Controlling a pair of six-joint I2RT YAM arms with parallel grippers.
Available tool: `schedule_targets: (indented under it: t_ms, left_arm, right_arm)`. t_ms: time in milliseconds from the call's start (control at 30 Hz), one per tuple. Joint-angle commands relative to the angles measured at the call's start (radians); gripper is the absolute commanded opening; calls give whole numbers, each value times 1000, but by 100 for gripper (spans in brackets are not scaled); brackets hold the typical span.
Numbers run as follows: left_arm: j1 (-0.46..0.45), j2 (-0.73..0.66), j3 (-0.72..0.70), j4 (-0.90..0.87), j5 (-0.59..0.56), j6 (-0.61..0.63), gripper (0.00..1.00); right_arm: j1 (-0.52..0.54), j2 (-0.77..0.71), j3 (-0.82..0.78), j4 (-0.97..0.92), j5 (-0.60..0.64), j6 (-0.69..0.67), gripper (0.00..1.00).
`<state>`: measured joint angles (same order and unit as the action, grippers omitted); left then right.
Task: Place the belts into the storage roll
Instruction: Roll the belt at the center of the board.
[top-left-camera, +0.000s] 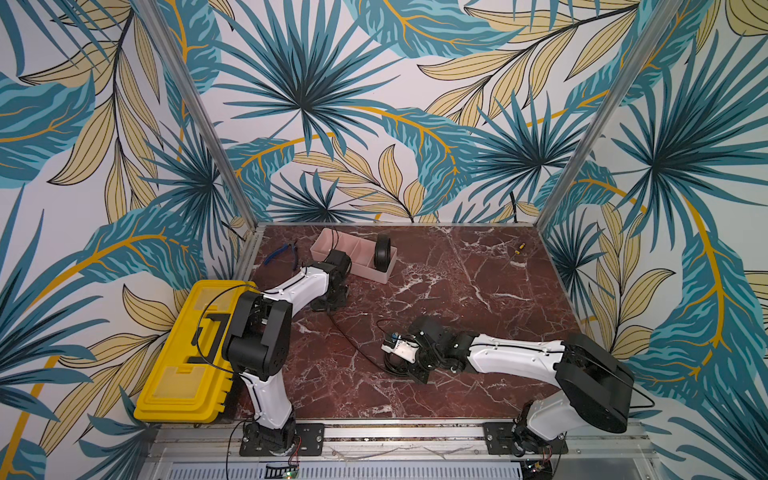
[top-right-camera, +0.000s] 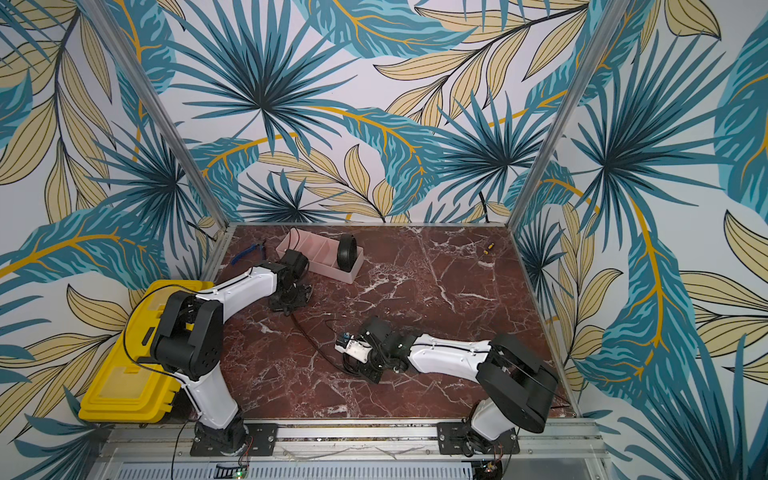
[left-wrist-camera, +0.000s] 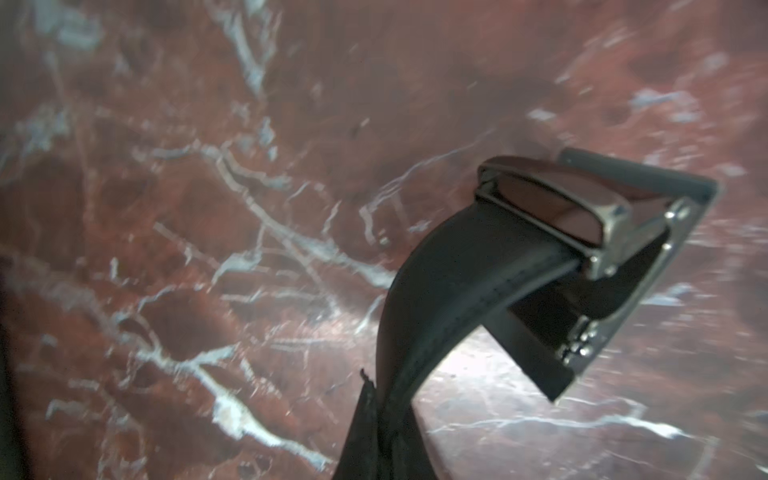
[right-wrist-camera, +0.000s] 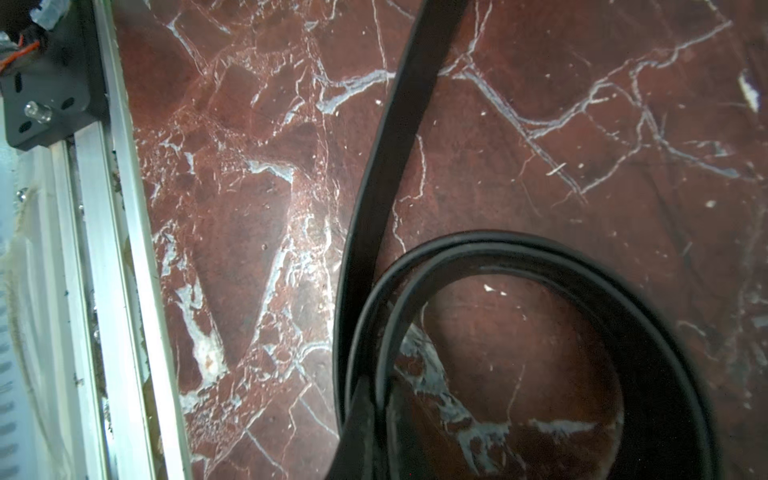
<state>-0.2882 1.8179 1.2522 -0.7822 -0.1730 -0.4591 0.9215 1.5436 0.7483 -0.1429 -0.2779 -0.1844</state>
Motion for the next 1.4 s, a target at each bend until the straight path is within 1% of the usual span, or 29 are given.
schedule_targets:
  t_ms: [0,100,167,333,533,667,800,1067,1233,1367]
  left_arm:
    - [1,-26,24,124,103,101,0]
    - [-16,-14,18,165,210,122,0]
    - [-39,8,32,167,242,137,0]
    - [-112,29,72,169,196,159,0]
    - [-167,93,179,170,258,228,0]
    - [-204,151,252,169,340,269,0]
    - [-257,215,320,167,354,298,0]
    - [-326,382,533,156,416,376,0]
    - [-338,496,720,96,446,430,0]
    - [-338,562,844,43,468,503,0]
  right_arm:
    - [5,53,-8,-34,-46,-56,1]
    - [15,77,-13,7,-42,-77,2]
    - [27,93,-14,32,-45,-90,1]
    - [69,125,14,53,-86,-79,2]
    - [129,125,51,55,-113,-33,2]
    - [150,138,60,74,-119,-21,2]
    - [167,155,76,84,-119,-27,2]
    - [175,200,103,138,-108,-28,2]
    - [176,224,123,162,-57,-48,2]
    - [175,245,135,186,-22,-70,2]
